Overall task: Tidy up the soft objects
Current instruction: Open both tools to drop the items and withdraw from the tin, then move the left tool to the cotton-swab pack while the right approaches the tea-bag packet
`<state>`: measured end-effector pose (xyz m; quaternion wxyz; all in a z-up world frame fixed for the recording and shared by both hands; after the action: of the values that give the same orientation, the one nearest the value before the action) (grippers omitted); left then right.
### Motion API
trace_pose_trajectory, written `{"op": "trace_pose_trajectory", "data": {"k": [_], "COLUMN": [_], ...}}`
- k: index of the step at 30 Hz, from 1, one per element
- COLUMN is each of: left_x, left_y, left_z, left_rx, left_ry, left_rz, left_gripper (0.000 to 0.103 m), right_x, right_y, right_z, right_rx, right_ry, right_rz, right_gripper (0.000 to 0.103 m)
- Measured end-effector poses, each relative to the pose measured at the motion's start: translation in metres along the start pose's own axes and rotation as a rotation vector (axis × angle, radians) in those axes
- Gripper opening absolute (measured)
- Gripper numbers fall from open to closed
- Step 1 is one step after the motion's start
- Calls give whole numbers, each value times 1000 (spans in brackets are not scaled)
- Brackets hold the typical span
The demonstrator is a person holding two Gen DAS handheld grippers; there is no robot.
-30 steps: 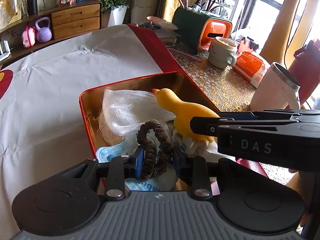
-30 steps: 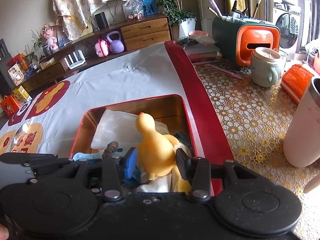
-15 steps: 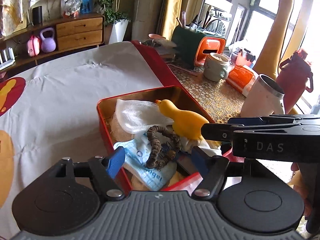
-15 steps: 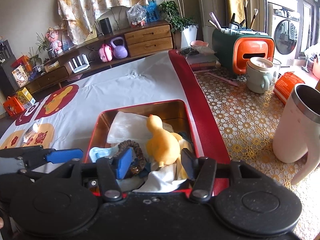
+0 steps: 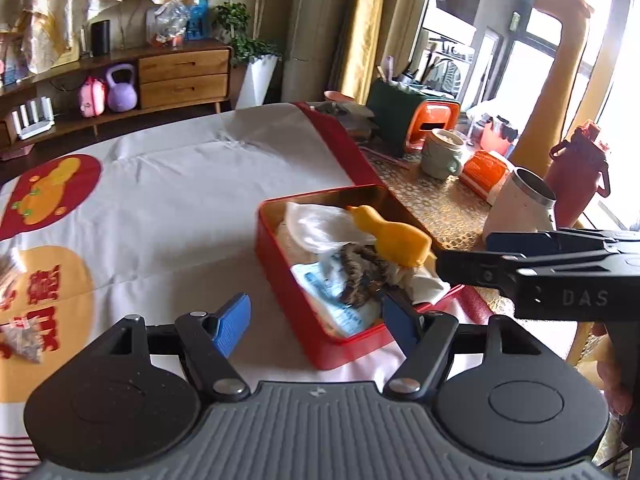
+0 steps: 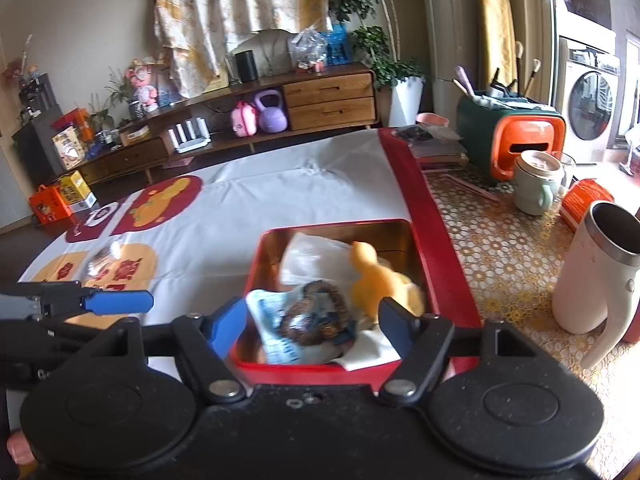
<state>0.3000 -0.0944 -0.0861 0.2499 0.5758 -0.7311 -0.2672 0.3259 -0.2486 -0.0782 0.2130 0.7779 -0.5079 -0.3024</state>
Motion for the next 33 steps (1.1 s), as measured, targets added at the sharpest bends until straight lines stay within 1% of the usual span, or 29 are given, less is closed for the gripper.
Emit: {"op": "trace_pose_trajectory", "data": {"k": [1, 3, 5, 7, 10, 12, 16, 19, 24, 30, 33], "left_x": [-3, -11, -20, -29, -43, -53, -75, -94, -130, -176, -198], "left_y": [5, 14, 24, 33, 47, 56, 73, 84, 100, 112, 114], "left_z": [2, 6, 10, 13, 19, 23, 31, 38, 48, 58, 61], "left_rx": [-1, 2, 9, 11, 18, 25, 32, 40, 60, 63, 56], "left_ry": [4, 12, 21, 27, 36, 42, 59, 66, 100, 131, 121], "left_rz": [-6, -13, -23, -30, -49, -60, -82, -106, -128, -164, -182], "left_gripper": [73, 79, 82, 82, 82, 86, 86, 87, 99, 100, 102], "right_x": [-4, -13, -23, -33, -49, -61, -86, -105, -138, -179, -198], "right_y": [2, 6, 10, 15, 21, 24, 26, 23, 14, 0, -8], "right_z": [2, 5, 8, 11, 15, 18, 23, 27, 37, 47, 53], "right_rx": [0, -2, -2, 3, 10, 12, 13, 6, -16, -46, -63], "right_ry": [3, 13, 25, 33, 47, 53, 63, 79, 105, 154, 175], "right_rz": [-5, -16, -25, -40, -57, -82, -122, -142, -177, -223, -242], "right_gripper": [76, 78, 81, 85, 88, 88, 92, 94, 97, 99, 99]}}
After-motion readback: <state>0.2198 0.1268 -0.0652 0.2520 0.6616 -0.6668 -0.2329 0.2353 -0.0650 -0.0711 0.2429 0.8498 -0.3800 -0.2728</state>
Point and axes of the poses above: each gripper's, at about its wrist camera, not at the fingertips, and y roughly against the way its jaws point, x to its right, z to its underside, the point moved 9 cm from there along -y, roughly the way its jaws point, and after that the axes turned 9 degrees about -y, right-handed, at the moved point
